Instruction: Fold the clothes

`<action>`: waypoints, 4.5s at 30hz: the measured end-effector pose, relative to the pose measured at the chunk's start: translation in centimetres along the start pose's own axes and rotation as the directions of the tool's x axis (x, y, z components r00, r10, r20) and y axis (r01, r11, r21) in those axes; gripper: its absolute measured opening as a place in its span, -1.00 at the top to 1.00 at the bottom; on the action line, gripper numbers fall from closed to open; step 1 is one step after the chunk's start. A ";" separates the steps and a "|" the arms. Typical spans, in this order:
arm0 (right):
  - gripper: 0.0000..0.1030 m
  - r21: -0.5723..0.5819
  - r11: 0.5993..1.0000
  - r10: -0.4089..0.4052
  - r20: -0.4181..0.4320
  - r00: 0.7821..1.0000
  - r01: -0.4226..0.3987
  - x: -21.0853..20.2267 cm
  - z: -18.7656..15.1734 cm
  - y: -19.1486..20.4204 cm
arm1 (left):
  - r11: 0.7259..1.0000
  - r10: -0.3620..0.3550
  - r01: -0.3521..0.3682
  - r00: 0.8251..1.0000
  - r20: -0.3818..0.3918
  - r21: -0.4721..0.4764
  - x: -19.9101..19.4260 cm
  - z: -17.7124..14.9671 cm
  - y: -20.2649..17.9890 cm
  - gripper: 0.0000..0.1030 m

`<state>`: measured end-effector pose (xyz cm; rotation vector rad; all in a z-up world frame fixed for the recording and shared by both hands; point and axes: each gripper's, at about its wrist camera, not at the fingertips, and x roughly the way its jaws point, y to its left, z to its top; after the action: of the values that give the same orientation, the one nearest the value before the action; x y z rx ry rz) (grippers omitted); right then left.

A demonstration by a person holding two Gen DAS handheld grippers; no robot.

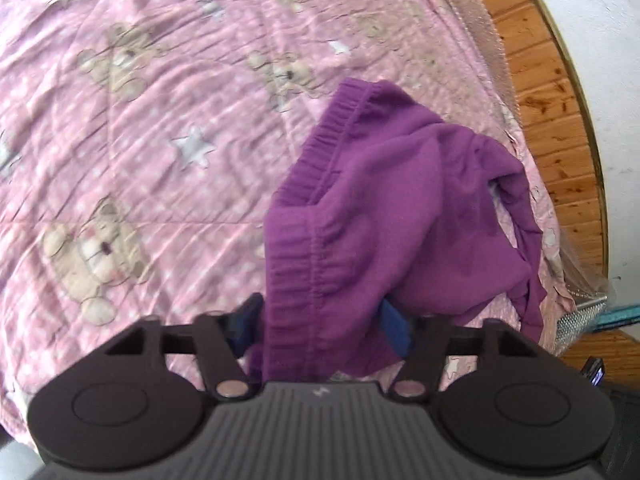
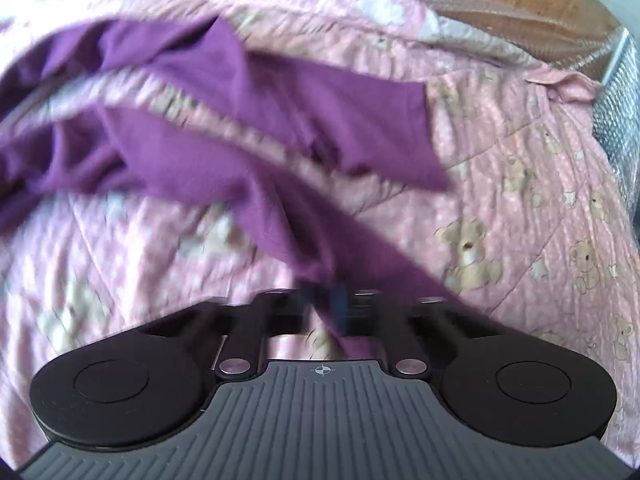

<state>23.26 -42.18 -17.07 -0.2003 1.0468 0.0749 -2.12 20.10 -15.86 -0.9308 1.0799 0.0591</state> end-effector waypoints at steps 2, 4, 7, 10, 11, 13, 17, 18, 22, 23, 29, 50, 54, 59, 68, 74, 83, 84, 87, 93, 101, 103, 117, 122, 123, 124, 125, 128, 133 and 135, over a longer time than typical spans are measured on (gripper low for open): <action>0.98 0.036 0.998 0.041 0.025 0.999 -0.042 -2.7 1.3 -1.6 | 0.997 -0.054 0.051 0.998 0.046 0.058 -2.3 1.6 -1.5 0.79; 0.99 0.054 0.994 0.089 0.058 0.994 -0.092 -6.6 2.2 -3.6 | 0.988 -0.110 0.099 0.990 0.088 0.117 -4.6 3.1 -3.0 0.80; 0.98 0.035 0.991 0.128 0.057 0.990 -0.130 -11.7 1.9 -7.3 | 0.972 -0.138 0.114 0.985 0.105 0.207 -9.0 5.7 -3.3 0.79; 0.98 -0.039 0.994 0.094 -0.109 0.990 -0.099 -11.1 -0.5 -9.5 | 0.946 -0.018 0.041 0.997 -0.073 0.322 -8.0 5.1 -2.1 0.78; 0.92 -0.053 0.995 0.071 -0.192 0.979 -0.083 -9.6 -1.6 -10.0 | 0.931 0.039 0.017 0.989 -0.144 0.364 -7.2 4.6 -1.5 0.78; 0.61 -0.046 0.999 -0.011 -0.302 0.953 -0.003 -6.9 -3.8 -10.7 | 0.903 0.155 -0.010 0.940 -0.305 0.429 -4.4 2.7 0.0 0.68; -0.18 0.075 0.984 -0.135 -0.272 0.953 0.161 -7.1 -5.0 -11.9 | 0.872 0.305 -0.117 0.890 -0.339 0.476 -2.9 1.3 2.7 0.44; -0.26 0.114 0.976 -0.156 -0.235 0.959 0.187 -7.9 -4.8 -12.0 | 0.877 0.309 -0.142 0.898 -0.312 0.459 -3.2 1.5 3.2 0.36; -0.39 0.193 0.968 -0.142 -0.120 0.983 0.163 -9.2 -1.2 -10.1 | 0.954 0.213 -0.184 0.971 -0.105 0.236 -4.8 5.1 4.7 -0.05; -0.48 0.202 0.969 -0.127 -0.092 0.988 0.143 -9.3 -0.2 -9.3 | 0.968 0.188 -0.176 0.981 -0.056 0.177 -4.2 6.1 4.6 -0.21; -0.74 0.054 0.997 0.046 0.003 0.999 -0.046 -5.0 6.1 0.3 | 0.988 0.065 -0.068 0.997 0.029 0.139 5.6 11.4 -0.9 -0.34; 0.91 -0.234 0.914 0.336 -0.018 0.942 -0.331 4.8 11.5 5.2 | 0.902 0.211 -0.325 0.906 0.368 0.285 1.5 13.7 -8.9 0.76; 1.00 -0.355 0.864 0.344 -0.101 0.934 -0.356 1.2 6.8 3.6 | 0.891 0.284 -0.369 0.908 0.308 0.264 3.0 13.1 -6.4 0.76; 0.67 -0.243 0.909 0.291 -0.211 0.933 -0.339 1.4 1.9 -0.4 | 0.873 0.372 -0.423 0.900 0.229 0.242 5.0 12.5 -3.2 0.76; -0.61 0.019 0.983 0.183 0.073 0.980 -0.185 4.7 10.6 -5.4 | 0.865 0.359 -0.421 0.900 0.249 0.274 4.6 12.7 -4.5 0.75; 0.82 -0.127 0.967 0.223 0.004 0.975 -0.220 9.3 13.6 -3.1 | 0.847 0.354 -0.437 0.888 0.294 0.303 3.5 12.1 -6.5 0.75; 0.92 -0.059 0.951 0.302 0.397 0.867 -0.305 -6.4 13.6 -11.8 | 0.909 0.270 -0.357 0.897 0.349 0.215 1.4 15.8 -8.0 0.75; 0.92 -0.079 0.950 0.309 0.405 0.861 -0.303 -7.9 12.7 -12.8 | 0.904 0.281 -0.363 0.903 0.325 0.227 2.0 15.9 -7.9 0.75; 0.82 -0.190 0.958 0.244 0.152 0.958 -0.214 -5.7 6.5 -14.3 | 0.885 0.310 -0.384 0.908 0.281 0.266 3.6 15.4 -7.5 0.75; 0.65 0.110 0.987 0.128 -0.120 0.985 -0.115 -2.3 -5.5 -20.0 | 0.875 0.345 -0.403 0.908 0.238 0.269 4.6 14.5 -6.0 0.75; -0.27 0.586 0.792 0.187 0.037 0.982 -0.173 -1.3 -5.5 -20.5 | 0.847 0.345 -0.404 0.912 0.220 0.347 5.3 14.3 -7.5 0.74; -0.27 0.590 0.796 0.183 -0.016 0.983 -0.139 0.6 -5.2 -19.6 | 0.841 0.336 -0.399 0.915 0.225 0.366 5.4 14.0 -8.0 0.74; 1.00 0.393 0.911 -0.048 0.397 0.917 -0.122 -9.6 9.5 -21.1 | 0.905 0.181 -0.298 0.915 0.359 0.304 4.3 20.8 -14.2 0.77; 1.00 0.407 0.910 -0.083 0.371 0.925 -0.081 -6.0 14.3 -21.8 | 0.912 0.207 -0.313 0.910 0.358 0.267 7.4 25.4 -15.8 0.77; 1.00 0.402 0.913 -0.089 0.363 0.927 -0.070 -5.1 14.8 -21.5 | 0.913 0.213 -0.316 0.909 0.358 0.259 8.0 26.3 -16.1 0.77; 1.00 0.396 0.916 -0.093 0.353 0.931 -0.059 -4.0 15.5 -21.2 | 0.914 0.218 -0.318 0.908 0.358 0.252 8.6 27.2 -16.4 0.76; 1.00 0.395 0.918 -0.100 0.337 0.936 -0.044 -2.8 16.2 -20.9 | 0.915 0.223 -0.321 0.907 0.357 0.245 9.2 28.1 -16.7 0.76; 1.00 0.414 0.910 -0.151 0.252 0.956 0.035 1.8 17.8 -20.4 | 0.916 0.241 -0.333 0.903 0.355 0.225 11.1 30.7 -17.7 0.75; 0.68 0.493 0.841 -0.281 0.046 0.959 0.223 9.2 18.1 -20.1 | 0.854 0.407 -0.460 0.882 0.239 0.242 18.3 31.3 -17.8 0.39; 0.11 0.489 0.837 -0.293 0.018 0.956 0.248 9.9 16.7 -19.8 | 0.807 0.476 -0.526 0.848 0.234 0.268 18.8 29.6 -17.1 0.28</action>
<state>45.58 -58.54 -15.03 0.1120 0.9043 -0.4321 36.79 22.01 -15.52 -0.3151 1.1247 0.3791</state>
